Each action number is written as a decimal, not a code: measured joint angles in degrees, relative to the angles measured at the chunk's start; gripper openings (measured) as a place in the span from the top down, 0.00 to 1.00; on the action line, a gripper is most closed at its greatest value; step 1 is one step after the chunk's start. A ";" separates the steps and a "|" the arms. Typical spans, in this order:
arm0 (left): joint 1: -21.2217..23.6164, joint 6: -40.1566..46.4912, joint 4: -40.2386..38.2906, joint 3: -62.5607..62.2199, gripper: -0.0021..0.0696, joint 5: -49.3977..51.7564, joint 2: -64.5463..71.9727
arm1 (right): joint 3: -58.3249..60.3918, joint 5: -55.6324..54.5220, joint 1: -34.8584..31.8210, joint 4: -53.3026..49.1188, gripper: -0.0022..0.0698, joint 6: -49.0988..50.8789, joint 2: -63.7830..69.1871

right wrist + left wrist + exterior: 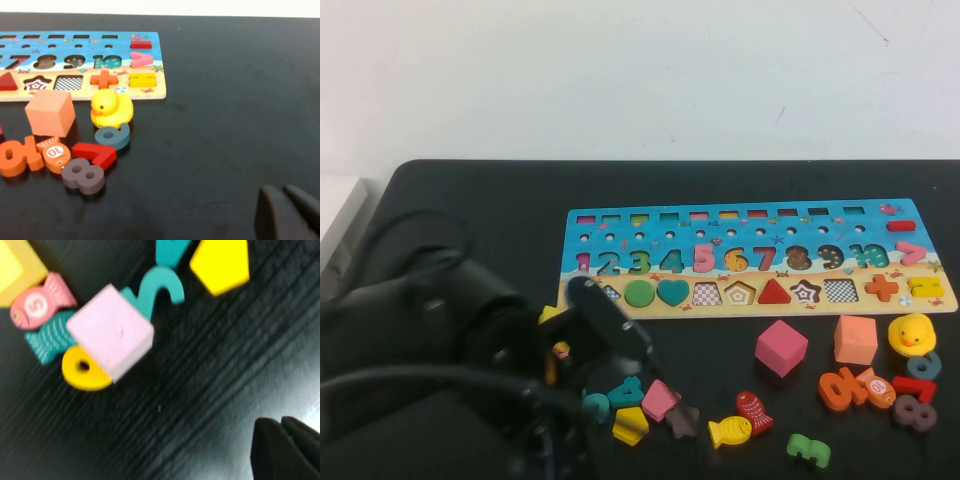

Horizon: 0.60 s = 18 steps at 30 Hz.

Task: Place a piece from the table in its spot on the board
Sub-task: Pick up the "Pentagon"

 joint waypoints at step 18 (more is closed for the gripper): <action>-0.09 -10.31 -6.87 -11.63 0.29 -3.74 20.39 | 0.00 0.00 0.00 0.00 0.94 0.00 0.00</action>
